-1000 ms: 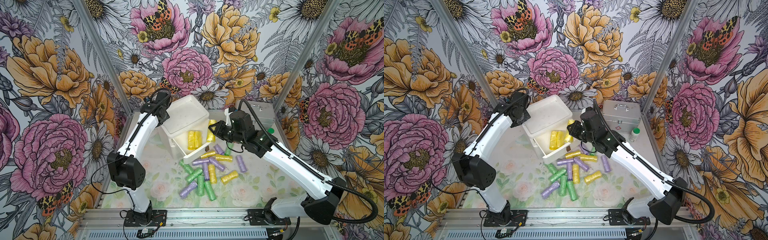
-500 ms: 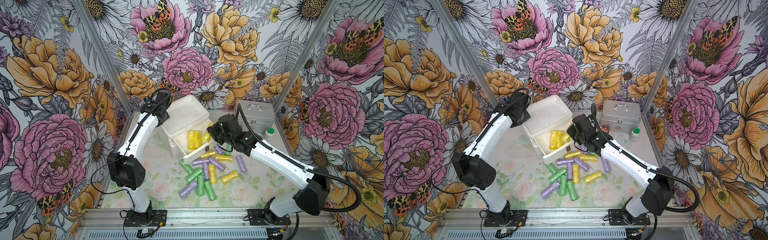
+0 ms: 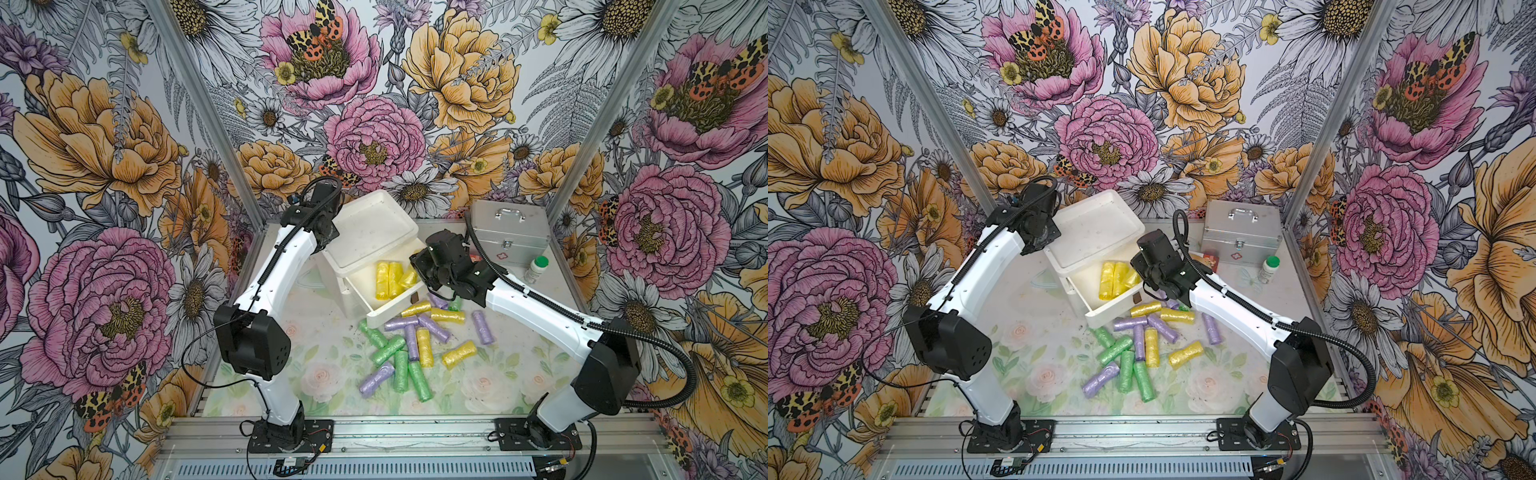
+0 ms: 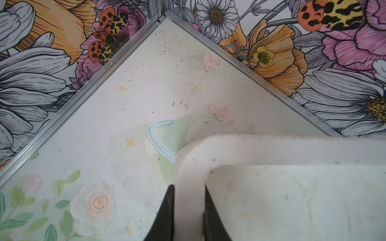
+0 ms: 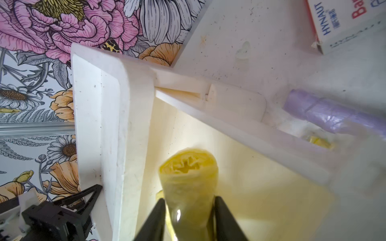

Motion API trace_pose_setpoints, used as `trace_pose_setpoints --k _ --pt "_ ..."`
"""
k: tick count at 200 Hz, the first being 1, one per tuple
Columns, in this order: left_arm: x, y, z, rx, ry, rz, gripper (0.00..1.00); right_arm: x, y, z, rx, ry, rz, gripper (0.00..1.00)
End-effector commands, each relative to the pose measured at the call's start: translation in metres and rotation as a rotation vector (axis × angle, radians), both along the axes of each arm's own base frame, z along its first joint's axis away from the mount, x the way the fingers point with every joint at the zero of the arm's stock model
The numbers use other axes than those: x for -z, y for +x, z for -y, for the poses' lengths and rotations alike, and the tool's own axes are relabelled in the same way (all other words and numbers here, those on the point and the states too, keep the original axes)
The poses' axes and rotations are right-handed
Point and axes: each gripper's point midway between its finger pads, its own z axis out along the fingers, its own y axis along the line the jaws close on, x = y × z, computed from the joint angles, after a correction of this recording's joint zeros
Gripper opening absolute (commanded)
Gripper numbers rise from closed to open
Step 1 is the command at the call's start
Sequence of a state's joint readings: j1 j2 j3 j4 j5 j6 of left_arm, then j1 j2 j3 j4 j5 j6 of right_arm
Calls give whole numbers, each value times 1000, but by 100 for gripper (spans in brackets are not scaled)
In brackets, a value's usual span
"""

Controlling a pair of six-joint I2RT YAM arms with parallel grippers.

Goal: Sort the rolls of trash bags by color and place them into the drawer
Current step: Place the roll of trash bags in the drawer, then pick up the roll of trash bags from the center of the board.

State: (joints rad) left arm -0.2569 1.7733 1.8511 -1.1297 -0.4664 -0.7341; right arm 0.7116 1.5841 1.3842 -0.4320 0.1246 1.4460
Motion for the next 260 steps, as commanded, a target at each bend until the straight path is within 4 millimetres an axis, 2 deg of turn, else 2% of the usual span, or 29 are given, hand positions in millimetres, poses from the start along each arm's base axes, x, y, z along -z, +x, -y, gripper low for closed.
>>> trace_pose_setpoints --k 1,28,65,110,127,142,159,184,209,236,260 --pt "72 0 32 -2 -210 -165 0 -10 6 0 -2 11 21 59" --pt "73 0 31 -2 -209 -167 0 -20 4 1 -25 4 51 68" --pt "71 0 31 -3 -208 -163 0 -54 0 8 -146 -11 148 69" --pt "71 1 28 -7 -208 -161 0 -84 -23 46 -311 -54 286 66" --pt "71 1 29 -5 -210 -163 0 -81 -37 61 -395 -120 311 66" --pt "71 1 29 -4 -210 -162 0 -60 -53 75 -465 -223 276 66" --pt "69 1 30 1 -218 -160 0 -19 -71 93 -496 -314 169 68" --pt "66 0 34 11 -221 -152 0 43 -100 110 -469 -312 11 73" --pt "62 0 35 16 -220 -144 0 91 -130 125 -418 -286 -131 75" --pt "62 1 34 14 -220 -143 0 127 -156 139 -343 -241 -257 78" --pt "65 1 37 14 -223 -149 0 148 -172 154 -231 -211 -325 83"
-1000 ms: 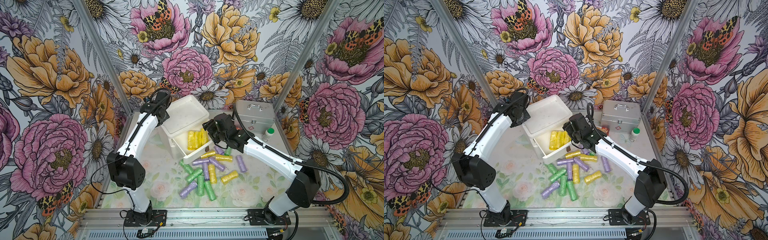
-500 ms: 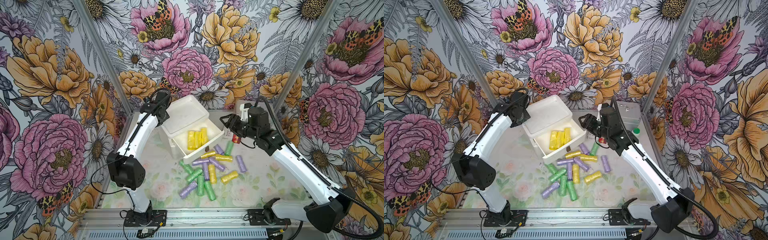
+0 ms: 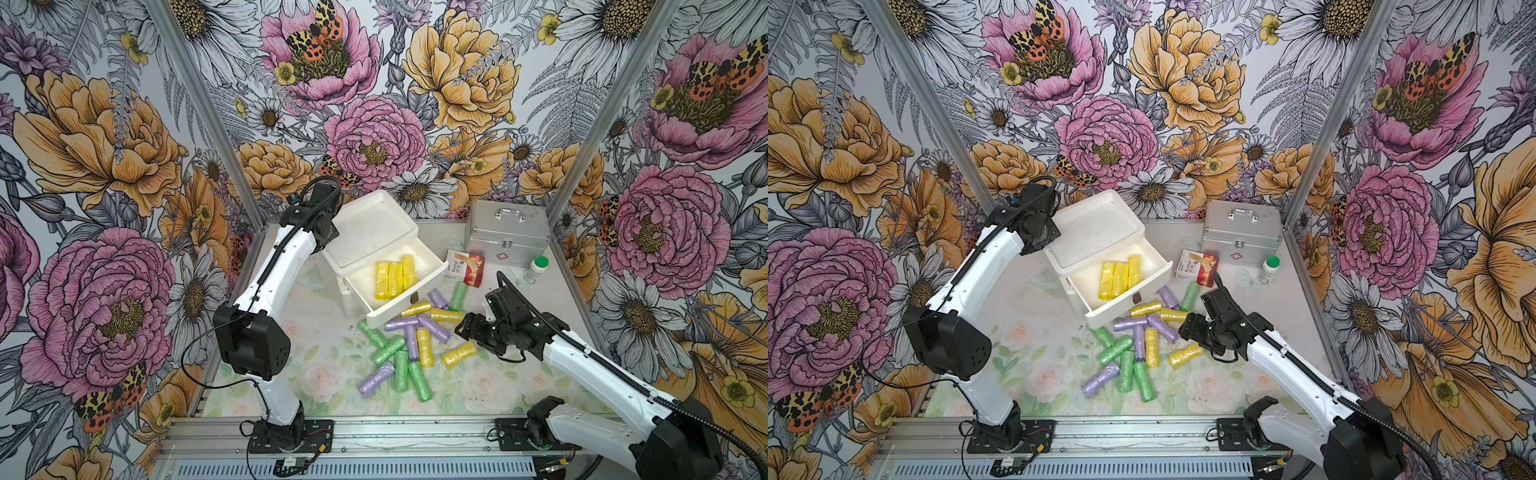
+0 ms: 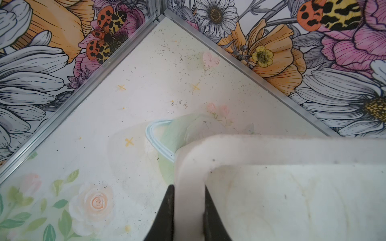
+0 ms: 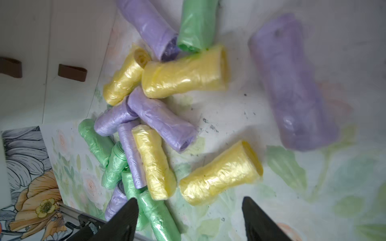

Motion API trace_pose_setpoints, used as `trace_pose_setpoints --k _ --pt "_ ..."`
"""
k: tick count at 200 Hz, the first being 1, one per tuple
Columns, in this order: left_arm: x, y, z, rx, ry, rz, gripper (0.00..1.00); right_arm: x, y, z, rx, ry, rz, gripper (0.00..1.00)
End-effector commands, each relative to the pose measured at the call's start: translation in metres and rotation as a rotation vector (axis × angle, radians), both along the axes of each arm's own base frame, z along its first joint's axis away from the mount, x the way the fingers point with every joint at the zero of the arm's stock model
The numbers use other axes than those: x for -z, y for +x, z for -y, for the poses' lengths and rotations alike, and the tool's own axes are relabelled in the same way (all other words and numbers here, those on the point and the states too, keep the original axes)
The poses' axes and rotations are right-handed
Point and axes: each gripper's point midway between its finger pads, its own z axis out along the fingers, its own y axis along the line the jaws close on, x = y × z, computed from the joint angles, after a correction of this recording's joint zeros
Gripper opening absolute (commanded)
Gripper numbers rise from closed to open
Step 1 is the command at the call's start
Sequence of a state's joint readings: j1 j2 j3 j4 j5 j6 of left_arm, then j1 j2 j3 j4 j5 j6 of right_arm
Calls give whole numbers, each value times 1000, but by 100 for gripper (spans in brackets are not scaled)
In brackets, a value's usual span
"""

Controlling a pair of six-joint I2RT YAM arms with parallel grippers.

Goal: Sort the rolls of trash bags by color and place them into the drawer
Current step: Pick up the roll of trash bags from the center of the board.

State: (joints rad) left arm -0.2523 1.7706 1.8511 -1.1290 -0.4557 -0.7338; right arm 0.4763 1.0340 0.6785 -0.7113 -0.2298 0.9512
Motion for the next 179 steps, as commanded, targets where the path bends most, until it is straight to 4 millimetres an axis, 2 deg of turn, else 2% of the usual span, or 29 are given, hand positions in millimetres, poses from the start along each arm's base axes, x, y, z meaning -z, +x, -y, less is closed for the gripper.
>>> trace_pose_setpoints --k 1,39,74,141,179 --pt "65 2 37 14 -213 -149 0 5 -7 12 160 37 -28 83" --pt "70 2 41 14 -210 -159 0 35 -29 28 368 87 -112 85" --pt "73 3 45 18 -209 -164 0 43 -35 32 444 117 -122 83" --pt "72 3 49 22 -210 -159 0 41 -19 13 423 117 -116 81" --pt "69 2 47 24 -208 -156 0 48 -10 2 422 110 -127 80"
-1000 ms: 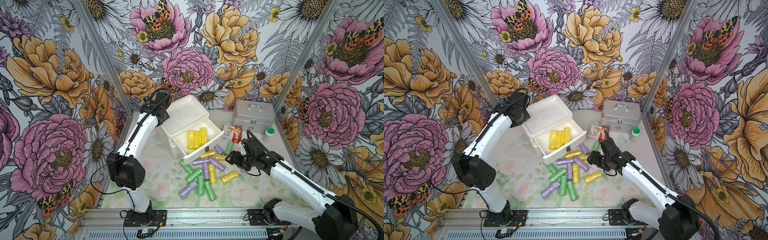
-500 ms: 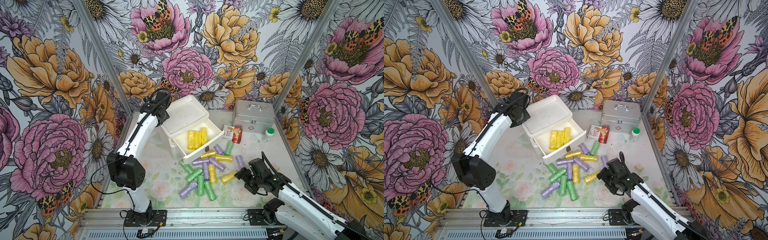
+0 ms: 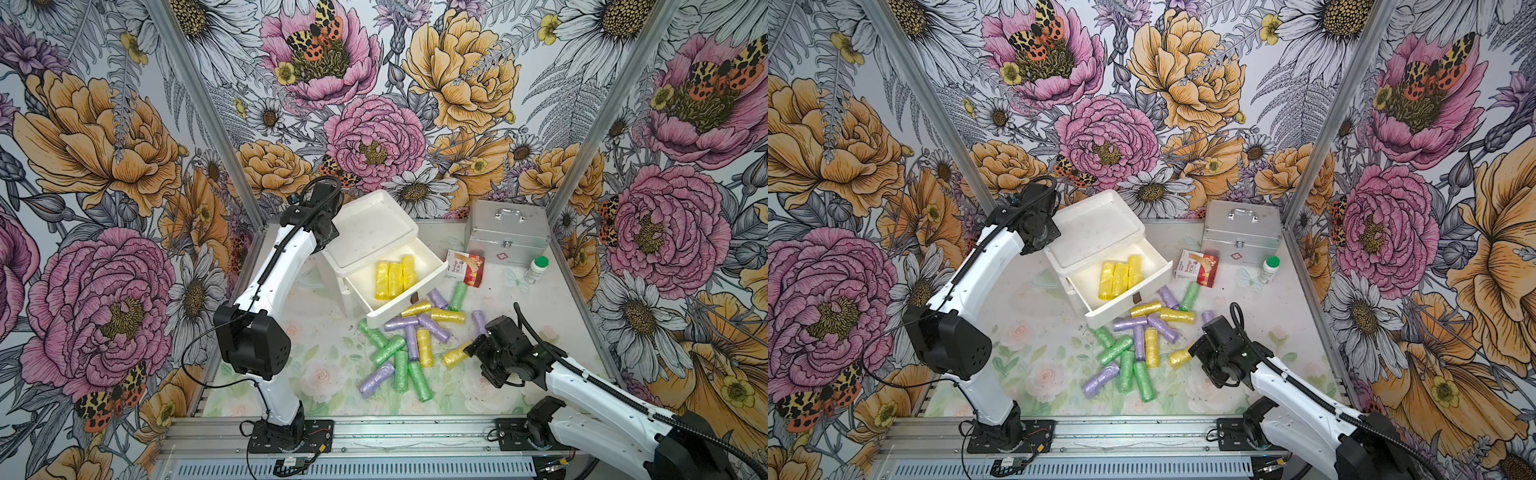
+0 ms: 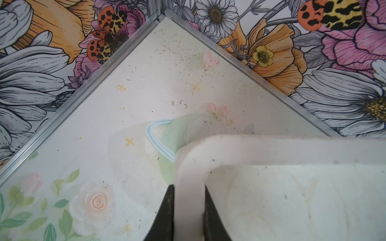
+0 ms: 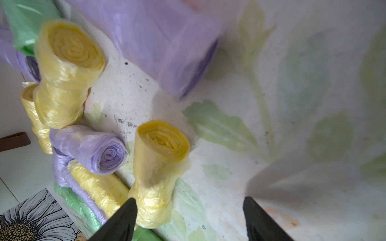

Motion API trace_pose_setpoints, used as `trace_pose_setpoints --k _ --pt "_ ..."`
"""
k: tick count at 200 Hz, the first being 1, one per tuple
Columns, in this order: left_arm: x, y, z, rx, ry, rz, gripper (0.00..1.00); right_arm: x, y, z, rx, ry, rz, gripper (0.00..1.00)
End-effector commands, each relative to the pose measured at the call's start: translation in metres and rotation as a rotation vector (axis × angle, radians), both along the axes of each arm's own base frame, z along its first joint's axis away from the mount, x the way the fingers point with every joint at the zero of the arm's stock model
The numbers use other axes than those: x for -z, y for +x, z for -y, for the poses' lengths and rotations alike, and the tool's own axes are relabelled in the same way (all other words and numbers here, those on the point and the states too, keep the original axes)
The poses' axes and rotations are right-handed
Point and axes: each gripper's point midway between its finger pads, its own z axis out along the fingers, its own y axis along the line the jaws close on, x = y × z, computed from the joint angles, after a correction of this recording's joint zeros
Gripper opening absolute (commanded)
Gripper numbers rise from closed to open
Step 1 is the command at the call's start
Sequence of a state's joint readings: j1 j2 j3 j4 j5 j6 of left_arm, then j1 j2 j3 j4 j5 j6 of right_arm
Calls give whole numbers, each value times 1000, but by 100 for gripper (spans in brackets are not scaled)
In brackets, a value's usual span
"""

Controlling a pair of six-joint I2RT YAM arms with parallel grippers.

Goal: Sort the rolls of trash bags by color and place them into the drawer
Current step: Pick up the roll of trash bags from the center of the board.

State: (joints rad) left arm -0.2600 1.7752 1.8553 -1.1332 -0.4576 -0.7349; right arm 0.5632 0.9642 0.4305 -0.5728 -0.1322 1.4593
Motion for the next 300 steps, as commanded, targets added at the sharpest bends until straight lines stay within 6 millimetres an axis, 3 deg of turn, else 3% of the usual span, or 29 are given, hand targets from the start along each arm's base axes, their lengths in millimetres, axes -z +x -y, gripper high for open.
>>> trace_pose_setpoints --k 1,55,103,131,177,211,231,250,277,300 --pt "69 2 45 19 -210 -153 0 -14 22 -12 27 32 66 80" --pt "70 3 43 19 -211 -158 0 -4 31 -16 40 0 39 77" --pt "72 3 40 17 -210 -163 0 3 38 -18 49 -25 18 66" --pt "73 3 39 14 -211 -165 0 10 39 -18 32 -49 5 56" --pt "77 2 37 12 -208 -176 0 17 37 -16 6 -79 -7 22" --pt "78 1 37 16 -206 -181 0 8 39 -16 -30 -77 37 15" --pt "76 1 37 16 -207 -177 0 -10 43 -16 -79 -80 113 13" --pt "74 1 36 18 -207 -173 0 -42 51 -20 -164 -82 225 12" --pt "71 0 34 16 -208 -167 0 -108 65 -26 -253 -84 396 7" --pt "69 0 33 16 -212 -162 0 -177 82 -45 -331 -46 531 6"
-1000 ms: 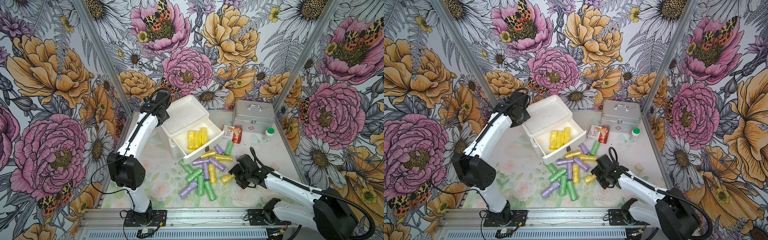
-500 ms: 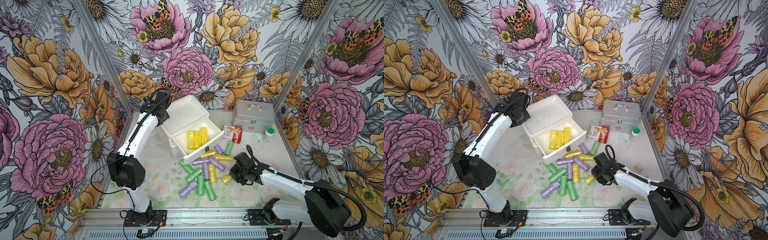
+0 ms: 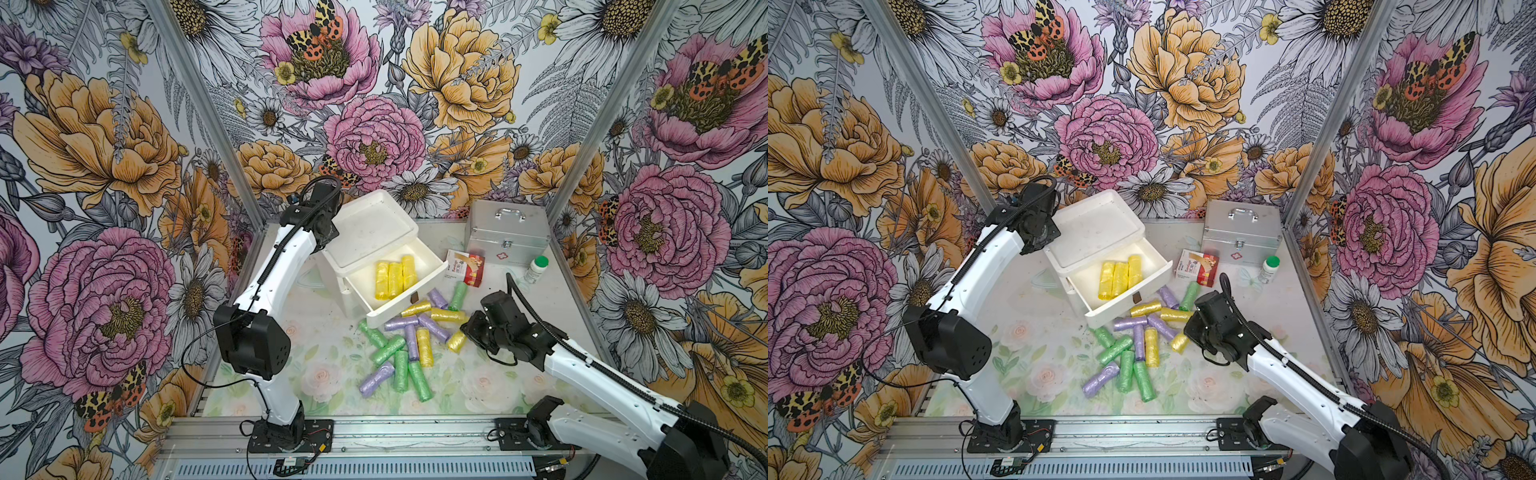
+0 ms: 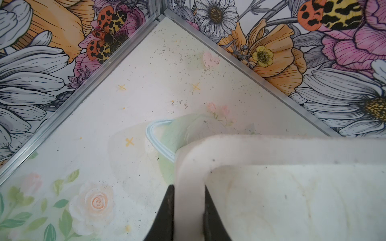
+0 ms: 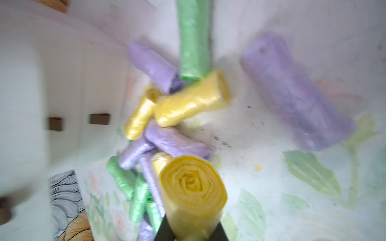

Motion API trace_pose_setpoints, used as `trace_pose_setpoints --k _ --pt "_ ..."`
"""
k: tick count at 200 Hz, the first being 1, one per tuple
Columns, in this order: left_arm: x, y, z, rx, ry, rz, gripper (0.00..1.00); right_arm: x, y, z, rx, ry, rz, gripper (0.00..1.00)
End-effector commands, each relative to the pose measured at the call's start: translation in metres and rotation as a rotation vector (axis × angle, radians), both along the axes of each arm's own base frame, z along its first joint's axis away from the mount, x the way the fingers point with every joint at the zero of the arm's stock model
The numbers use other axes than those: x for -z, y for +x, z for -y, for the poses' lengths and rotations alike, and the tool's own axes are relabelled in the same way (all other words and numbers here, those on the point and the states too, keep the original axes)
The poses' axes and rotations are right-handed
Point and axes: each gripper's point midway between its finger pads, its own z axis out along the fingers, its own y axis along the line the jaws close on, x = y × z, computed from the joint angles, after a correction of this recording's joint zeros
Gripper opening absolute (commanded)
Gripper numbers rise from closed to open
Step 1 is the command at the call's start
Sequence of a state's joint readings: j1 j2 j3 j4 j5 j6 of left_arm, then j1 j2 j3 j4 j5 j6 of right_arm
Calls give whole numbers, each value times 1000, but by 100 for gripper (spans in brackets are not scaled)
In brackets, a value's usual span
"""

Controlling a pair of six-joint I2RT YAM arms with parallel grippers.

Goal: Sort the rolls of trash bags by color and place them into the drawer
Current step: Pick up the roll of trash bags from the center of the board, then place the roll of trash bags in the drawer.

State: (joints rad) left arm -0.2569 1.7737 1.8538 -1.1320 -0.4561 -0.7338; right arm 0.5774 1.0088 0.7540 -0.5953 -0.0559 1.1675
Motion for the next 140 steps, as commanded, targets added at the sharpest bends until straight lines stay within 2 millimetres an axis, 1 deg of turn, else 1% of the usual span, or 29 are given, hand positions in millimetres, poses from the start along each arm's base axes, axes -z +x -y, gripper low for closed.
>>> trace_pose_setpoints --k 1,17,22,27,43,56,72,91,109,126,140 --pt "69 1 35 17 -212 -161 0 -69 16 -15 -126 -10 175 6" --pt "69 0 35 16 -215 -161 0 -114 28 -41 -239 31 228 6" --pt "68 1 35 17 -217 -159 0 -123 30 -49 -271 37 231 6" --pt "68 0 35 18 -217 -160 0 -138 34 -58 -303 51 251 7" --pt "67 0 35 16 -220 -157 0 -172 44 -83 -380 68 310 7" --pt "67 -1 36 17 -221 -158 0 -195 52 -102 -434 85 354 7" --pt "66 0 36 16 -223 -155 0 -213 62 -123 -500 106 385 8" --pt "67 0 36 14 -223 -157 0 -216 73 -147 -578 100 389 8" --pt "68 0 36 13 -223 -159 0 -202 83 -167 -627 87 363 8" --pt "69 0 36 14 -222 -162 0 -185 92 -179 -638 70 333 8" --pt "69 -1 36 15 -221 -163 0 -176 96 -189 -649 60 321 8"
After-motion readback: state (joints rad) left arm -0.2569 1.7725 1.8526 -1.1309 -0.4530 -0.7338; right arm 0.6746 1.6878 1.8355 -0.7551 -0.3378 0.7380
